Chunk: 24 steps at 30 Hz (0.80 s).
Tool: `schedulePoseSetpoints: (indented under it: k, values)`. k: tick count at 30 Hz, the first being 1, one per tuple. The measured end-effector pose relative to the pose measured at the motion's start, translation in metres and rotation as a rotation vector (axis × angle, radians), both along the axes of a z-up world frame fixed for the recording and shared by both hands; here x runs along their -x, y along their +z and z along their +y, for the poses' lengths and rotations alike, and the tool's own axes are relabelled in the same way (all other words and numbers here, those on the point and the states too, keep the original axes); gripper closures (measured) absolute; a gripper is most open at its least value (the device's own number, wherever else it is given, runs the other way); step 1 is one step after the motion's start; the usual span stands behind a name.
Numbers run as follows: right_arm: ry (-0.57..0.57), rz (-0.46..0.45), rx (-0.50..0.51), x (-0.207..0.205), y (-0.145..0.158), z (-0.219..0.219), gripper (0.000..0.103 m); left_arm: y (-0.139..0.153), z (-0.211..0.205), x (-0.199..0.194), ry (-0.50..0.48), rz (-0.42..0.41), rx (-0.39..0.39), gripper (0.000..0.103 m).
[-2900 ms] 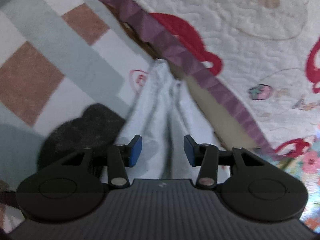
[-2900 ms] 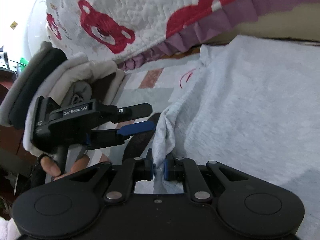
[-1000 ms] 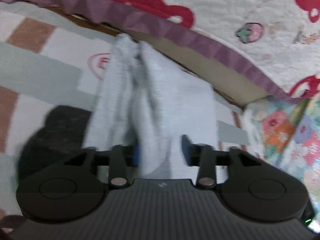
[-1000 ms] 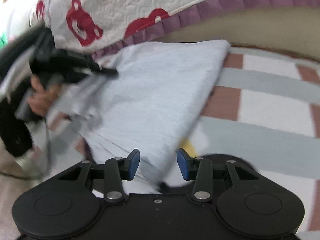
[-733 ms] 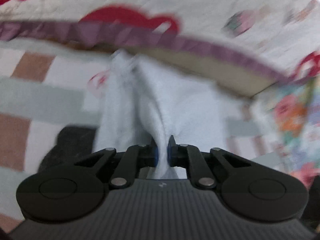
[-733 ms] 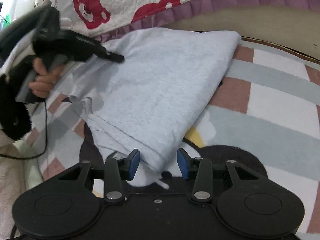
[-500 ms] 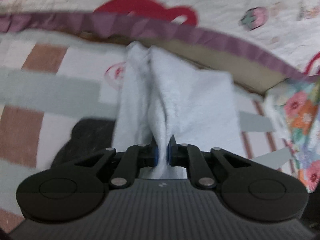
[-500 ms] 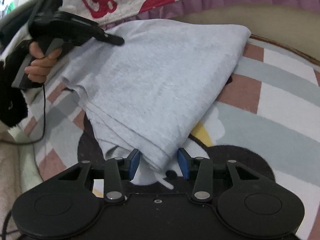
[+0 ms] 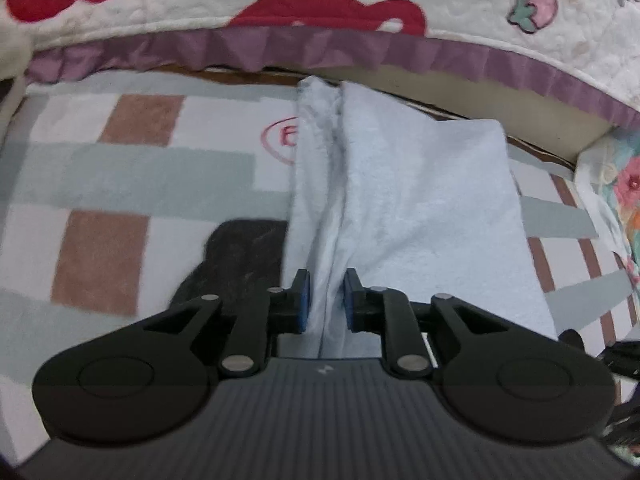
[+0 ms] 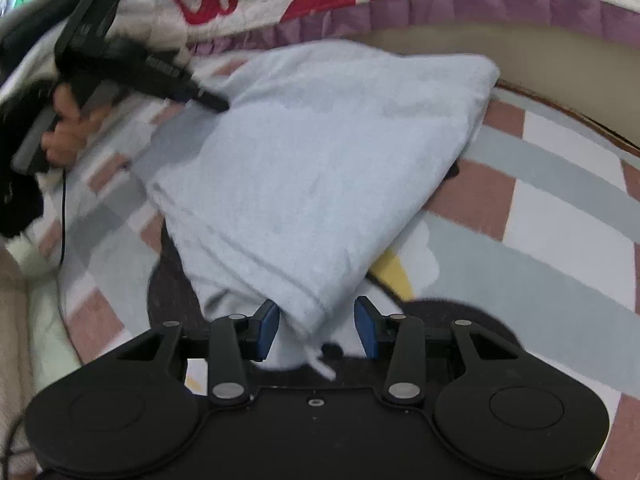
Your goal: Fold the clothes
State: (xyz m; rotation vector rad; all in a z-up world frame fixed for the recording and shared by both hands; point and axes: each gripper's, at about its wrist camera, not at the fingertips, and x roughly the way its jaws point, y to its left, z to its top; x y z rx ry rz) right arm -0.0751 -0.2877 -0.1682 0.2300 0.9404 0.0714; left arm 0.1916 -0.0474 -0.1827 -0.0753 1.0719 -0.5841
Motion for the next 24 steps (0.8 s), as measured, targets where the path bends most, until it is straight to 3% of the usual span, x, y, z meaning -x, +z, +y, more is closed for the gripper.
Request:
schedulePoseSetpoints:
  k: [3, 7, 11, 13, 16, 19, 24]
  values:
    - [0.015, -0.037, -0.041, -0.019, 0.025, -0.007, 0.052, 0.001, 0.007, 0.008, -0.003, 0.027, 0.041, 0.083]
    - [0.08, -0.049, -0.013, -0.093, 0.078, -0.013, 0.048, 0.002, 0.0, 0.015, -0.025, -0.001, 0.001, 0.082]
    - [0.046, 0.101, -0.141, -0.188, 0.115, -0.025, 0.046, -0.009, 0.007, 0.011, 0.016, 0.042, 0.066, 0.081]
    - [-0.051, 0.244, -0.256, -0.231, 0.113, -0.036, 0.046, -0.014, 0.017, 0.01, 0.041, 0.063, 0.129, 0.082]
    - [-0.128, 0.359, -0.297, -0.282, 0.098, -0.043, 0.046, -0.013, 0.022, 0.011, 0.003, 0.058, 0.171, 0.086]
    - [-0.106, 0.364, -0.196, -0.322, 0.08, -0.042, 0.046, -0.009, 0.023, 0.01, -0.046, 0.046, 0.201, 0.086]
    - [0.005, 0.305, -0.052, -0.366, 0.039, -0.048, 0.046, -0.023, 0.023, -0.004, -0.048, 0.111, 0.253, 0.086]
